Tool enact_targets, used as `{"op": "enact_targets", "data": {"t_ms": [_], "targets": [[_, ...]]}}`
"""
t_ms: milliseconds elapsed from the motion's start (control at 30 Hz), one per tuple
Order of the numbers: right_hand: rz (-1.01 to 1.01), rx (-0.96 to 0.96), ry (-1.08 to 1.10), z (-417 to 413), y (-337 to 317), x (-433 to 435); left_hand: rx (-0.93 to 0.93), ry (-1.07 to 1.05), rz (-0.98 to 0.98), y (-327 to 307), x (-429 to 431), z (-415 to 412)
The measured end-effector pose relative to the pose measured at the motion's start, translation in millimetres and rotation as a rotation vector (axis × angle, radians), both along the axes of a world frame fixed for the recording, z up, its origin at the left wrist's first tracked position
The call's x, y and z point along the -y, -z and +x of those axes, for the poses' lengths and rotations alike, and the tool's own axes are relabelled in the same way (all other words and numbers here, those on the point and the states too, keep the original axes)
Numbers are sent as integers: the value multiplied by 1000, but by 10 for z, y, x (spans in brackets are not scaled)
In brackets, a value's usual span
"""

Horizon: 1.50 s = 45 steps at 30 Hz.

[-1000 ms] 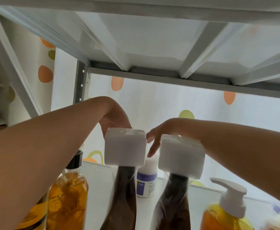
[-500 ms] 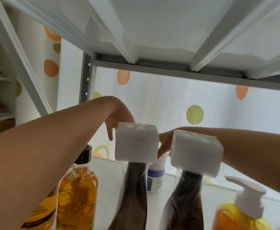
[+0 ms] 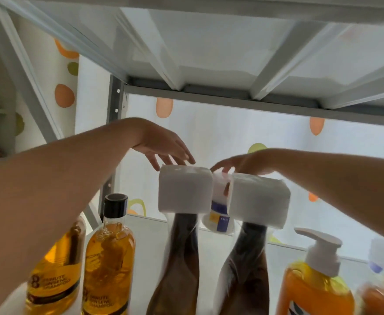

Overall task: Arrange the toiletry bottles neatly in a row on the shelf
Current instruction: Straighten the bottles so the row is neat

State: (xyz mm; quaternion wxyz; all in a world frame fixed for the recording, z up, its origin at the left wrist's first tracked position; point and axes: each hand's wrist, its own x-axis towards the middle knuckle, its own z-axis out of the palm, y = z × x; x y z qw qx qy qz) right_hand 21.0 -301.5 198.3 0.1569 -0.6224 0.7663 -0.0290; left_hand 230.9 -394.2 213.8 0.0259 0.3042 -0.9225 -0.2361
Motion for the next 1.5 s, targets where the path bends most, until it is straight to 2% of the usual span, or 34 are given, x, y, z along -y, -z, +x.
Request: {"op": "enact_targets", "data": {"t_ms": [133, 233, 433, 533, 1100, 1500], "targets": [[-136, -15, 27, -43, -208, -373, -137, 8, 26, -186, -184, 31], [-238, -50, 55, -18, -309, -672, -162, 56, -35, -342, -420, -51], [-432, -28, 118, 10, -429, -1121, 57, 108, -245, -441, -915, -411], [-474, -10, 121, -62, -433, -1339, 91, 88, -324, -450, -1158, -609], [-371, -70, 70, -1067, -381, -2401, 129, -7, -361, -379, -2301, -2018], [-233, -92, 59, -1314, -280, -2096, 270, -37, -320, -308, -2139, -2323]]}}
